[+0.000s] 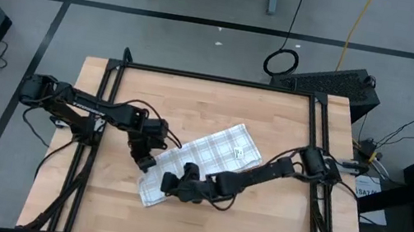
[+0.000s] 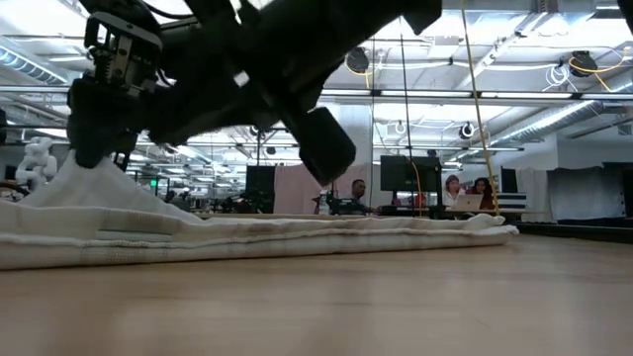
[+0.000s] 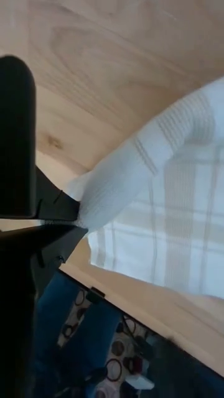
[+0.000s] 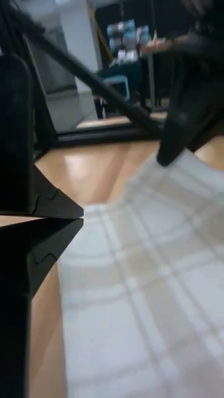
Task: Roll towel
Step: Roll the towel
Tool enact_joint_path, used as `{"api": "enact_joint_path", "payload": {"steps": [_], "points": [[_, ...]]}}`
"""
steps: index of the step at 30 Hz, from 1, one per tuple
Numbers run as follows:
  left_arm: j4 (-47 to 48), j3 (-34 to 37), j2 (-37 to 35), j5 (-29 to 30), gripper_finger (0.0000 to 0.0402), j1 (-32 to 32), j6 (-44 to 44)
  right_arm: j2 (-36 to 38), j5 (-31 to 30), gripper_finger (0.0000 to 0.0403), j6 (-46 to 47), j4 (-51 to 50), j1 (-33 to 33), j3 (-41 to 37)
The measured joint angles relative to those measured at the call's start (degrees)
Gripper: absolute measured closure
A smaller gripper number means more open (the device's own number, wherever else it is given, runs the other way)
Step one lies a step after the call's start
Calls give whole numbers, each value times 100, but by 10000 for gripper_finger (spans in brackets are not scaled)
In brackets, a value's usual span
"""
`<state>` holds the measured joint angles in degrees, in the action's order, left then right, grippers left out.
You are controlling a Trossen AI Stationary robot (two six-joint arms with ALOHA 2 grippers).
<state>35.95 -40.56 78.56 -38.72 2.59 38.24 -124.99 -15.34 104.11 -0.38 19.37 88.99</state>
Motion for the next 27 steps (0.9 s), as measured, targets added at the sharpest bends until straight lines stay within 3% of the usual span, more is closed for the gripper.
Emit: {"api": "enact_joint_path", "payload": {"steps": [12,20,27], "points": [[-250,0,0,-2,392,0,-9,-44,70,402,-4,-811,-87,9],[-267,0,-114,-223,391,-11,-5,-323,590,403,1,-1405,-94,9],[-248,0,-662,-634,391,-202,211,-233,1009,403,-326,-1941,-94,22]]}}
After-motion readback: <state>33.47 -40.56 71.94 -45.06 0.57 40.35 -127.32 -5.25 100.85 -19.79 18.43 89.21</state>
